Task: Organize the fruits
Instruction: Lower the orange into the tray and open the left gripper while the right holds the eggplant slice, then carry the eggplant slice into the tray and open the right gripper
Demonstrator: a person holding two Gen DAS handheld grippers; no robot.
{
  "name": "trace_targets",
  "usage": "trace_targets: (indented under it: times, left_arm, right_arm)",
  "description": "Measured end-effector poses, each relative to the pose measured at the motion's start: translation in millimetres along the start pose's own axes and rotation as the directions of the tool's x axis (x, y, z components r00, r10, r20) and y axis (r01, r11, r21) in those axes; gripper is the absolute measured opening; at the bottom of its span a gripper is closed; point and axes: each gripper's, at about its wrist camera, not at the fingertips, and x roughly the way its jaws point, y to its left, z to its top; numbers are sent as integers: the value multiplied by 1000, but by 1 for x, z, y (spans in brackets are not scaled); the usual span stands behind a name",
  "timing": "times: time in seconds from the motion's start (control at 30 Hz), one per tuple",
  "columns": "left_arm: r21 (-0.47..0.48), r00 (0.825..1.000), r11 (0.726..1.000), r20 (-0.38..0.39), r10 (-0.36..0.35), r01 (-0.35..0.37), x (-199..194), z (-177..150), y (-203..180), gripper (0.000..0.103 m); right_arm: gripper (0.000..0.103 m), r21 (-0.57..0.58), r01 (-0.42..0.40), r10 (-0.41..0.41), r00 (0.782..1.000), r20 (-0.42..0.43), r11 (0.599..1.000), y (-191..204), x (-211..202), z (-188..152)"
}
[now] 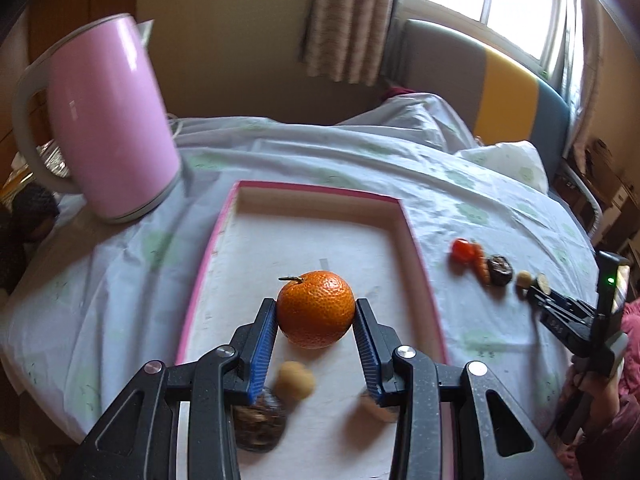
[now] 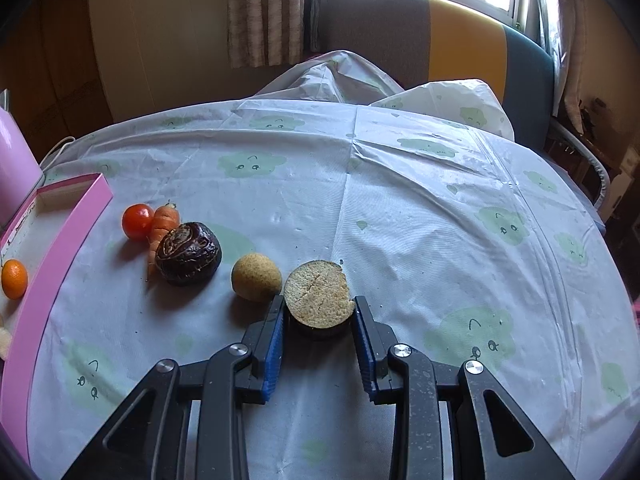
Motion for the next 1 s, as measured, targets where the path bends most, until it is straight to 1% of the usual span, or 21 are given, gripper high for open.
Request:
trace_targets:
  times: [0.1,0.17,0.27,0.33,0.4,0.57,0.7,0.77,0.83,1.0]
  left_arm:
    - [-56,999,998,-26,17,-19,11,-1,21,39]
    - [-71,999,997,-46,28,-31,18,-2,31,39]
    - [-97,997,995,-75,24,-32,29,-3,41,39]
    - [-103,995,994,-93,32,-42,36,-6,44,39]
    - [-108,995,994,-100,20,-30,40,-8,45,39]
    - [-87,993,996,-116,17,-27,48,-11,37,39]
    - [-83,993,996,-116,20,-30,49,-10,35,40]
    - [-87,994,995,-110,28,-38,45,-10,34,44]
    - [-91,995,995,-96,34,-43,39,-11,34,50]
    - [-79,998,995,-39,59,-62,15,-12,29,53]
  right_arm:
    - [32,-11,13,-13,1000,-1,1000,2,0,0]
    - [32,-17,21,-21,1000,-1,1000,4,0,0]
    - [32,-24,29,-29,1000,-2,999,6,0,0]
    - [32,-27,32,-33,999,-2,999,6,0,0]
    - [32,-28,34,-34,999,-2,999,7,-1,0]
    - [32,-31,39,-39,999,-3,999,8,0,0]
    - [32,-32,39,-39,999,-3,999,8,-1,0]
    - [32,-32,39,-39,999,-3,999,8,-1,0]
    - [32,-34,42,-42,999,-4,999,8,-1,0]
    - [32,-38,52,-52,999,-3,998,9,-5,-1]
